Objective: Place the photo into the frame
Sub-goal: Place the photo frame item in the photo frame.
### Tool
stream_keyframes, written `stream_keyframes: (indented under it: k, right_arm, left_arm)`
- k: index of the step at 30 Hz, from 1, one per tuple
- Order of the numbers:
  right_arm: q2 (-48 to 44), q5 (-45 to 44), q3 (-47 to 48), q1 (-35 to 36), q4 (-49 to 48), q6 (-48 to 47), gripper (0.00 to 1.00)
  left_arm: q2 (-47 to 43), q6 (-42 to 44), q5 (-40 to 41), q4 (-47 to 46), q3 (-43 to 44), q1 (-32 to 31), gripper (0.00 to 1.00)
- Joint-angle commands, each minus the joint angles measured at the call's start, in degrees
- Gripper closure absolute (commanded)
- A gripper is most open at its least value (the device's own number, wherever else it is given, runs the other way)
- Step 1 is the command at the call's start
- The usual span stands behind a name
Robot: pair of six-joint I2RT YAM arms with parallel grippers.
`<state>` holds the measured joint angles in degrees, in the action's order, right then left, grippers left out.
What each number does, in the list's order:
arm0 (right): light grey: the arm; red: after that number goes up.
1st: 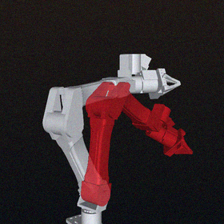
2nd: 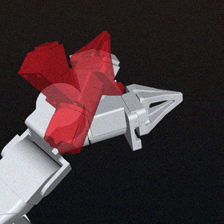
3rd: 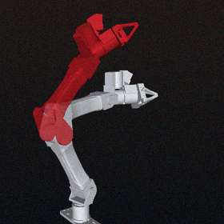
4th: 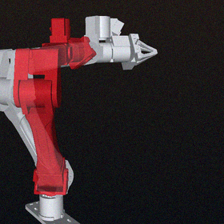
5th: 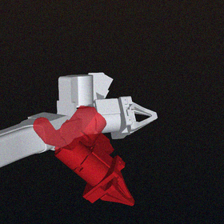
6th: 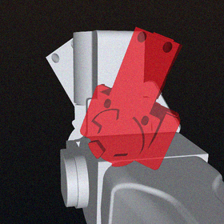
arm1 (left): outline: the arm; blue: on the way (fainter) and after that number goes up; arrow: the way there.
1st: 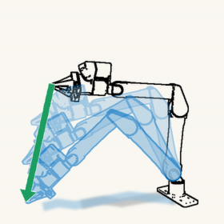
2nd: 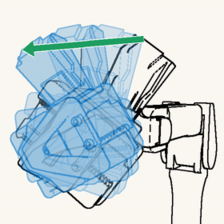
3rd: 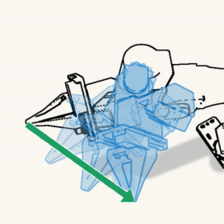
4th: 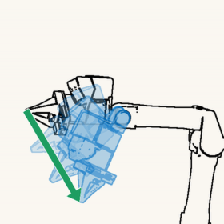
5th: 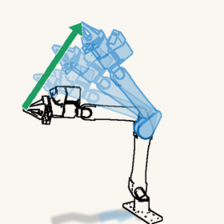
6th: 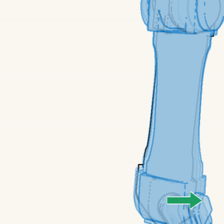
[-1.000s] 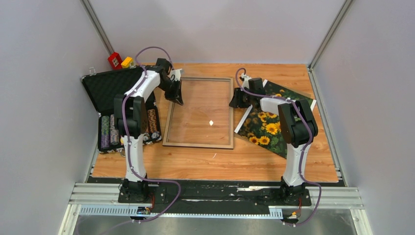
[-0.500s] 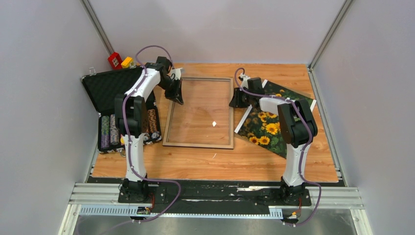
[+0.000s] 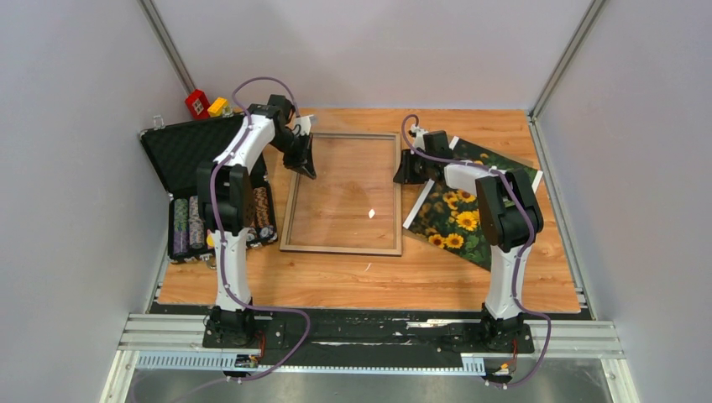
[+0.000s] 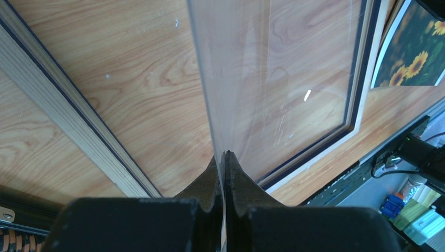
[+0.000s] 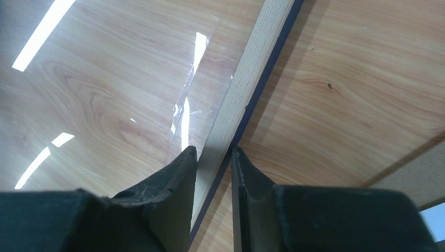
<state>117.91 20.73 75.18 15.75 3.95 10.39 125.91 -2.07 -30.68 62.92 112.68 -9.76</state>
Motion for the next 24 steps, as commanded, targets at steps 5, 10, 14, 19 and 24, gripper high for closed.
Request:
stream_keyframes:
  k: [5, 10, 14, 19, 24]
  right_arm:
    - [1.25, -2.65, 1.65, 0.31, -0.11, -2.01, 0.75]
    - [0.86, -2.36, 1.38, 0.27, -0.12, -2.47, 0.76]
    - [0.74, -2.19, 1.36, 0.29, -0.12, -2.99, 0.76]
    - [0.74, -1.40, 1.05, 0.30, -0.14, -3.72, 0.77]
    - [0.59, -0.72, 0.53, 0.30, -0.17, -4.88, 0.79]
  left_arm:
    - [0.27, 0.54, -6.51, 6.37, 3.51, -0.69, 1.00]
    - [-1.35, -0.08, -11.38, 6.09, 2.04, 0.18, 1.00]
    - [-2.31, 0.30, -13.68, 7.32, 2.17, 0.64, 1.00]
    - [-1.89, 1.46, -14.22, 9.17, 4.53, 0.91, 1.00]
    - [-0.66, 1.58, -14.03, 10.41, 6.34, 1.05, 1.00]
